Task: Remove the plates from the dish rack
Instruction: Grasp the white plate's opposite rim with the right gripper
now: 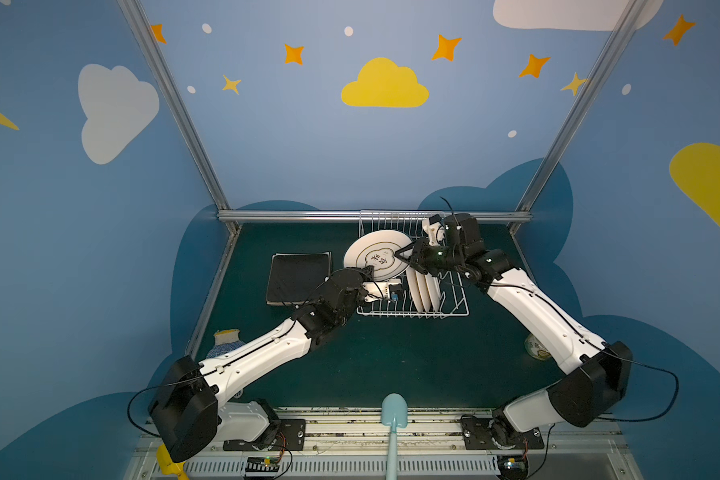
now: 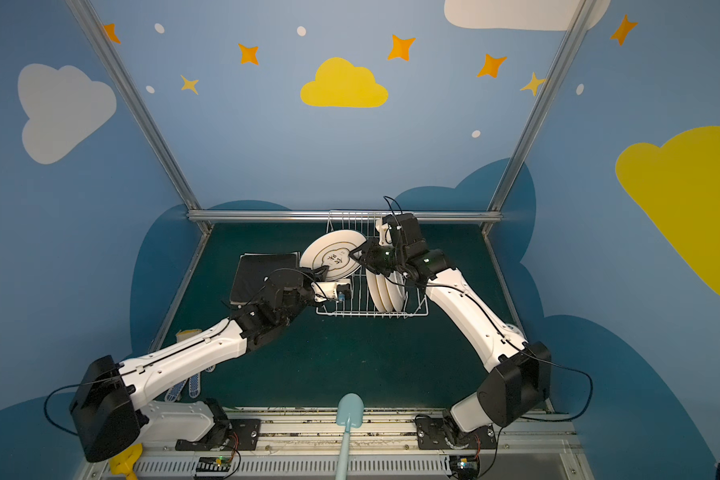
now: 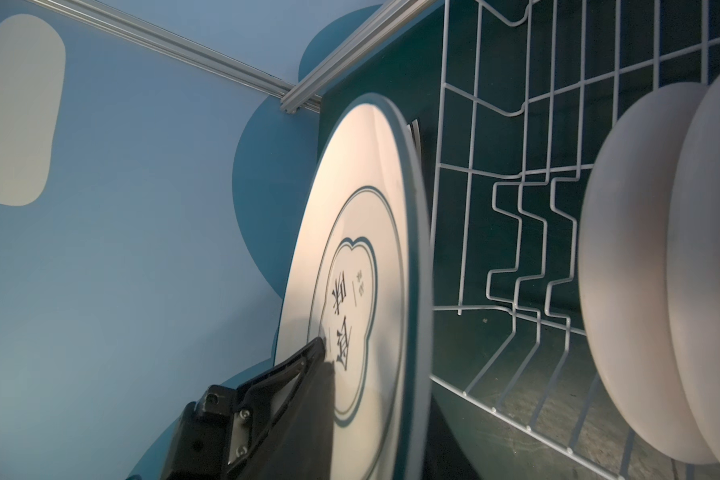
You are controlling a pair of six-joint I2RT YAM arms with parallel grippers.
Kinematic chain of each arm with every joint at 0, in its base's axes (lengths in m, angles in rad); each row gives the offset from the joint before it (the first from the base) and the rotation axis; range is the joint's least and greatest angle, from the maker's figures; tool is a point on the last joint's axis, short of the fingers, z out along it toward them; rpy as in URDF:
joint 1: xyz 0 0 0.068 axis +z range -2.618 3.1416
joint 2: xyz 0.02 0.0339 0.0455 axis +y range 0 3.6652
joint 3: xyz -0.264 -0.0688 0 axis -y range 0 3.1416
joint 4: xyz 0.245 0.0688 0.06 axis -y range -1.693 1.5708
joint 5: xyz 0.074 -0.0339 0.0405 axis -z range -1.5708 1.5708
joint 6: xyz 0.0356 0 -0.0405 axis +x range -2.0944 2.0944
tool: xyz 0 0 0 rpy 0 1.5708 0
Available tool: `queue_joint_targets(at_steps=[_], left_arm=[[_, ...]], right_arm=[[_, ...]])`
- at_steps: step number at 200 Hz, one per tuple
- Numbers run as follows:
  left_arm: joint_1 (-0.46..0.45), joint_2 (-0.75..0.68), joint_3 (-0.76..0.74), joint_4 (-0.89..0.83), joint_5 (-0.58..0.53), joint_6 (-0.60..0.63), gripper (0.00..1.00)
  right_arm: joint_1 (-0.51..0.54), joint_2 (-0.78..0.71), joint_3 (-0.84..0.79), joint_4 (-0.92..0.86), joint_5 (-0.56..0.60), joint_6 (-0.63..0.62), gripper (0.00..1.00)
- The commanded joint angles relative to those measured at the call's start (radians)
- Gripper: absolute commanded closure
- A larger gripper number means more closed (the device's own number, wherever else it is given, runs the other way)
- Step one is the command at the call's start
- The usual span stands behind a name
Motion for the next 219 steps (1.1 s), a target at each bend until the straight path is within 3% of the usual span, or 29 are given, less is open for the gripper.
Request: queue_joint_targets(at_steps=[1,131,192,219], left_arm=[[-0.004,0.002,0.011,0.097,0.015,-0.031,0.94],[-0.022,0.000,0.001,0.115,-0.007,-0.011,0.93],[-0.022,0.016,0.001,0.119,-0.036,-0.007,0.87],[-0.022,0.026,0.007,0.120,-0.060,-0.026,0.77]], right_arm=[[0.013,0.005,0.025,-0.003,-0.010,-0.056,0.77],[0.017,0.071,0.068,-0.021,-0.033,-0.050,0.67],[0.016,0.057,0.064,0.000,-0.024,-0.042,0.85],[0.009,0.050,0.058,0.022,-0.036,-0.030,0.96]])
